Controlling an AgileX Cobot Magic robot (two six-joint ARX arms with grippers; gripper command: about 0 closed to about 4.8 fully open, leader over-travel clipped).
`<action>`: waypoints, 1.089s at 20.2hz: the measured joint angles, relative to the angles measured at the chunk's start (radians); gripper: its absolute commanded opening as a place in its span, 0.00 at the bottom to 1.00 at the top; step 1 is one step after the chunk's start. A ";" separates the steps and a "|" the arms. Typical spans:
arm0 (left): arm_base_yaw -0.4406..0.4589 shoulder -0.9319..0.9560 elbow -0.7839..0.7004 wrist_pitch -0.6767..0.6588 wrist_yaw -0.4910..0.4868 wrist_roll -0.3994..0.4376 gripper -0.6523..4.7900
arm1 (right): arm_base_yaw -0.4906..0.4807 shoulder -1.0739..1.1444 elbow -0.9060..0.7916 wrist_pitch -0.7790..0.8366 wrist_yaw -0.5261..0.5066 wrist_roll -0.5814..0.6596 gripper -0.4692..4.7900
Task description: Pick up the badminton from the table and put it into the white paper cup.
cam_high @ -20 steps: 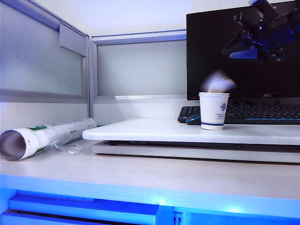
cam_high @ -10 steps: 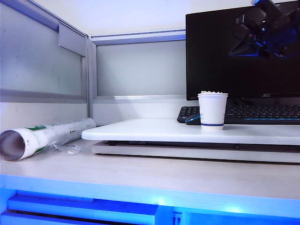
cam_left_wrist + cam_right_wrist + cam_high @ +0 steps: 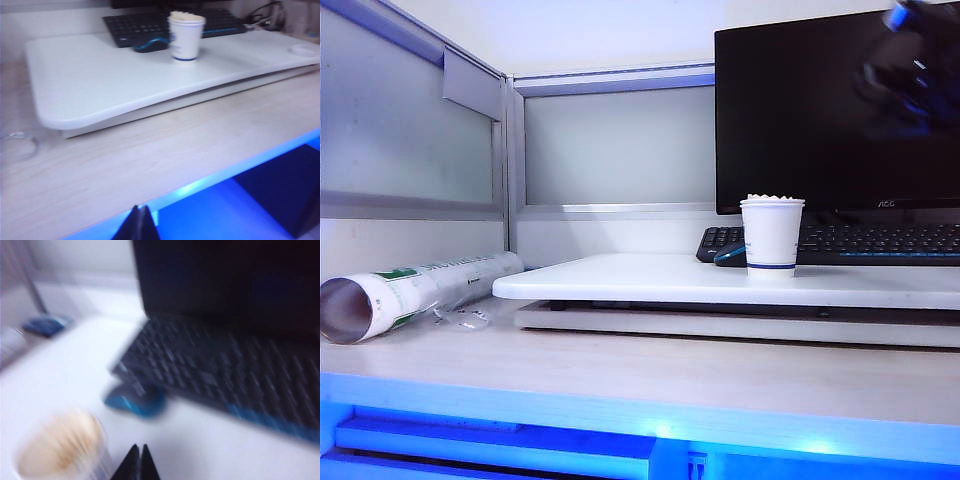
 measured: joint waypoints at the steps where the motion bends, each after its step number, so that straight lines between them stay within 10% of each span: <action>1: 0.000 0.000 0.000 0.000 -0.011 0.000 0.11 | -0.011 -0.019 -0.045 -0.007 0.008 0.000 0.09; 22: 0.000 0.000 0.000 -0.016 -0.333 0.039 0.11 | -0.026 -0.945 -0.780 -0.028 0.146 0.067 0.09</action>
